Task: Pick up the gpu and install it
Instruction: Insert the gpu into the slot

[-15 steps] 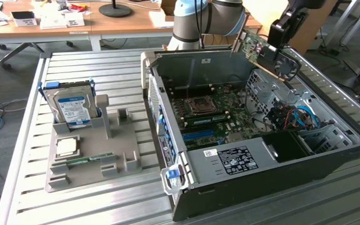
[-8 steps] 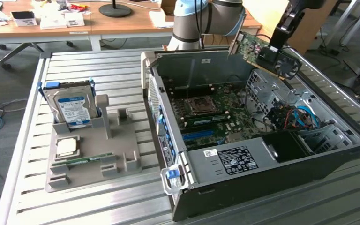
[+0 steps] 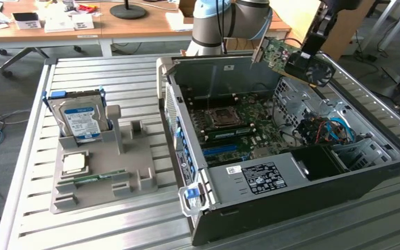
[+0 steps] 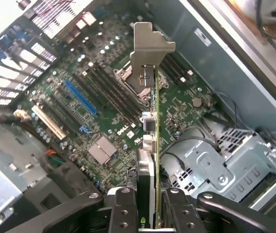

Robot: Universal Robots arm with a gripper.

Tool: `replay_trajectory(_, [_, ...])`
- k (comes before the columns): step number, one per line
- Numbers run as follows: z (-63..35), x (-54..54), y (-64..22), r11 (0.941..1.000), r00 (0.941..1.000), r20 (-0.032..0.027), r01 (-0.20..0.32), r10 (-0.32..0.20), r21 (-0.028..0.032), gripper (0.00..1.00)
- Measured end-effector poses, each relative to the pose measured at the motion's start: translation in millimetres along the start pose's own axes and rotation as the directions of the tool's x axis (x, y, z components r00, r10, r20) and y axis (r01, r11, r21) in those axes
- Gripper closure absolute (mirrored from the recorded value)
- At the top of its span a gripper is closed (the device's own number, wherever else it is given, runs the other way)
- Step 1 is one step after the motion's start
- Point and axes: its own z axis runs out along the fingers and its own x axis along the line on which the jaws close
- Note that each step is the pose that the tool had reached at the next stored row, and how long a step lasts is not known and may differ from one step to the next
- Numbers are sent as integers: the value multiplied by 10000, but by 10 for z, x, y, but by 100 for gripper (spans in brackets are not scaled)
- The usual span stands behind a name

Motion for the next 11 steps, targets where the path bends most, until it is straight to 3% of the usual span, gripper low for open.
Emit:
replay_trajectory(5, [0,0,0,9972,9972,-40,746,-746,-18,73])
replay_trajectory(11, [0,0,0,9870,9870,-85,1604,-1604,-42,73])
